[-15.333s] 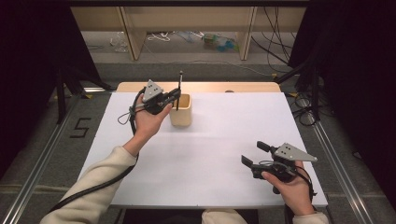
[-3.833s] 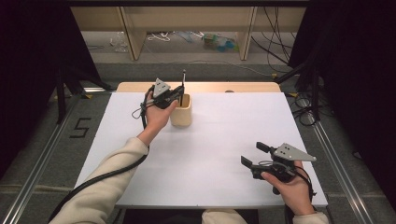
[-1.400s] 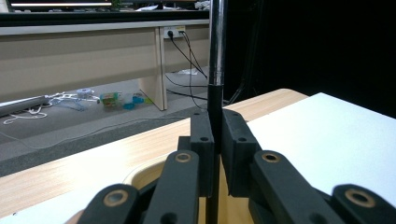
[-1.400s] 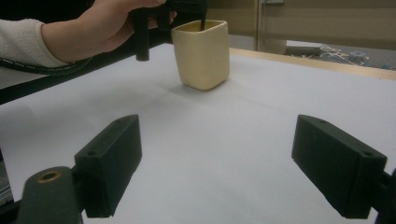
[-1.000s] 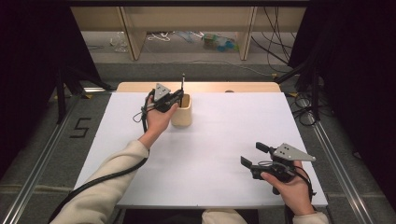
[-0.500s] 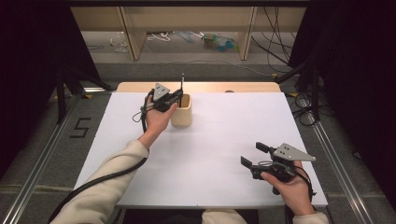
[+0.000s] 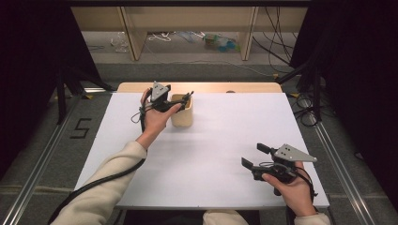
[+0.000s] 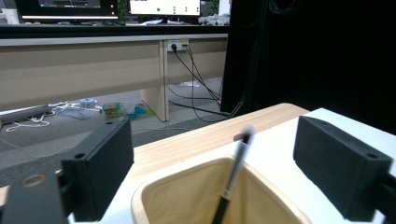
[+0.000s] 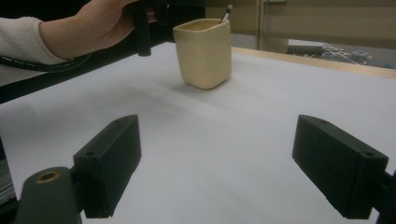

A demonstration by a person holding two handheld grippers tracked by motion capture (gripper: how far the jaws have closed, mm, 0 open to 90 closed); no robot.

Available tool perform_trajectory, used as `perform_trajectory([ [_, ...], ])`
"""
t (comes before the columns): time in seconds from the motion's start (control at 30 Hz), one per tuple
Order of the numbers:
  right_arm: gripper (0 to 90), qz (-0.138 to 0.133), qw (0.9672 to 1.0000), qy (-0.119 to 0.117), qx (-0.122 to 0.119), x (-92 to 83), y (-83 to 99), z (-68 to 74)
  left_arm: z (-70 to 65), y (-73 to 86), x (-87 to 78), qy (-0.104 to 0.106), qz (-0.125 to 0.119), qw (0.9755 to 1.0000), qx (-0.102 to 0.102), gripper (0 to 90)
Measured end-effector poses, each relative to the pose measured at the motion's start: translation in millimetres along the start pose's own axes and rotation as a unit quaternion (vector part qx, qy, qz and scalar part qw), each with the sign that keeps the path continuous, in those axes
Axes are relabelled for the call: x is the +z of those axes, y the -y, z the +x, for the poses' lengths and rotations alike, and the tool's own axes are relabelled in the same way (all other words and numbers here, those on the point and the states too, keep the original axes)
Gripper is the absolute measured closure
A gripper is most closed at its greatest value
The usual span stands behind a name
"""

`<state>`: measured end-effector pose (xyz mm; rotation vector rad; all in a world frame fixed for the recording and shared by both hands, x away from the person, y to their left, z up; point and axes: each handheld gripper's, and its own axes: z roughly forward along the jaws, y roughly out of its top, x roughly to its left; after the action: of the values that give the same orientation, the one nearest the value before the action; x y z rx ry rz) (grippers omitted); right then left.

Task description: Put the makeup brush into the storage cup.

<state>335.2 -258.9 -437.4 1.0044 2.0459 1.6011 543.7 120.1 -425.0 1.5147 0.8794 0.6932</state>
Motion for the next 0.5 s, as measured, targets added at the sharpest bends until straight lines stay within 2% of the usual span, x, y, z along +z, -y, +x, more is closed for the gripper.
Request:
perform_trajectory([
  [0.23,16.7,0.0,1.0,0.0,-0.001,-0.1,-0.2,0.0,1.0,-1.6,-4.1,0.01,0.002,0.9999,0.001,11.8],
  [0.5,16.6,-0.003,1.0,0.001,-0.004,0.4,0.0,-0.2,0.6,-3.7,-12.5,0.02,0.004,0.9997,0.013,12.3],
])
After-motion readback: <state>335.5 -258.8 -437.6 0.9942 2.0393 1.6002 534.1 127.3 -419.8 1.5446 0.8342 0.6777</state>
